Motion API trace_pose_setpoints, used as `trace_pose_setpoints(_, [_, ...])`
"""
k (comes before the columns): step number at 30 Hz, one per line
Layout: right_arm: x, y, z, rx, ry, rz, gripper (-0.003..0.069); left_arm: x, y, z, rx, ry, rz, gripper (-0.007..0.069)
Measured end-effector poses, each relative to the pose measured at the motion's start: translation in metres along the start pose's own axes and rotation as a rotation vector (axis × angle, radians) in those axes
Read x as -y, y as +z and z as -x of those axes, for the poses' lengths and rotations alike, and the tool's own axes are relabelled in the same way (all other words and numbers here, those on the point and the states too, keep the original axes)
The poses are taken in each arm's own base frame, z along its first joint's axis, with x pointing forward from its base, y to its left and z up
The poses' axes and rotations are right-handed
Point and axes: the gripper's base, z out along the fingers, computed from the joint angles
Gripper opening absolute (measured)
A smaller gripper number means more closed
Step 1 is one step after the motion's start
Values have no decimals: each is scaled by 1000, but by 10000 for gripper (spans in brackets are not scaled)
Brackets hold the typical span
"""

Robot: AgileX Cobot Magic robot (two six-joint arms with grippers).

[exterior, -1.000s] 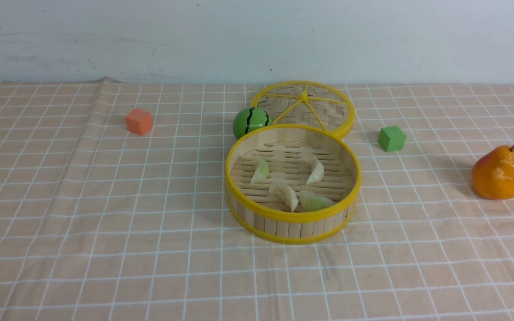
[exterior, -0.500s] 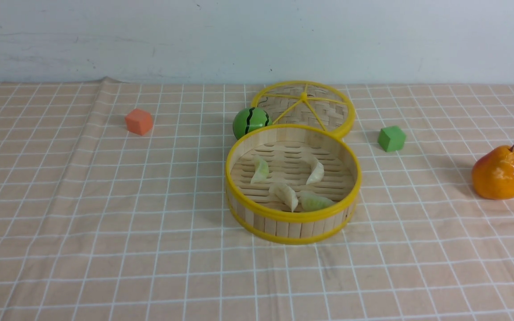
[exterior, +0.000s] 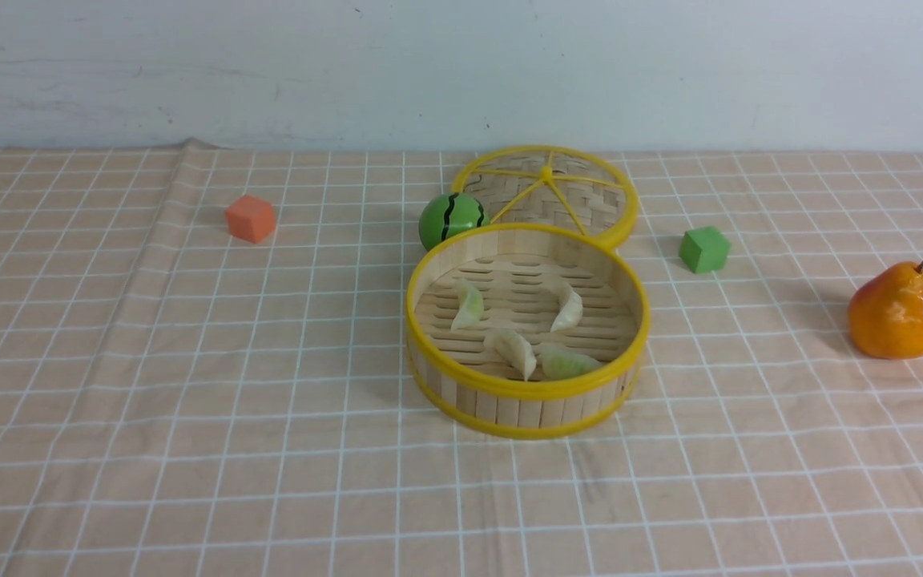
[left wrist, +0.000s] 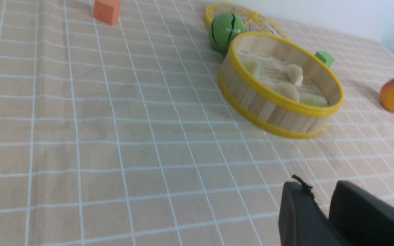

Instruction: Put the dumplings into the steamer on the table with the brown tablecloth.

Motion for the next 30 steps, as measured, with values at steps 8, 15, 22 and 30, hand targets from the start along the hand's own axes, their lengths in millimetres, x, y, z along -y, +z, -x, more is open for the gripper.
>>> trace_pose_setpoints(8, [0, 0, 0, 0, 0, 0, 15, -23, 36, -34, 276, -126, 163, -13])
trace_pose_setpoints(15, [0, 0, 0, 0, 0, 0, 22, -43, 43, -59, 282, -63, 335, -14])
trace_pose_setpoints(22, [0, 0, 0, 0, 0, 0, 32, -50, 44, -77, 108, -76, 411, -14])
trace_pose_setpoints(30, [0, 0, 0, 0, 0, 0, 41, -51, 44, -79, 57, 29, 427, -14])
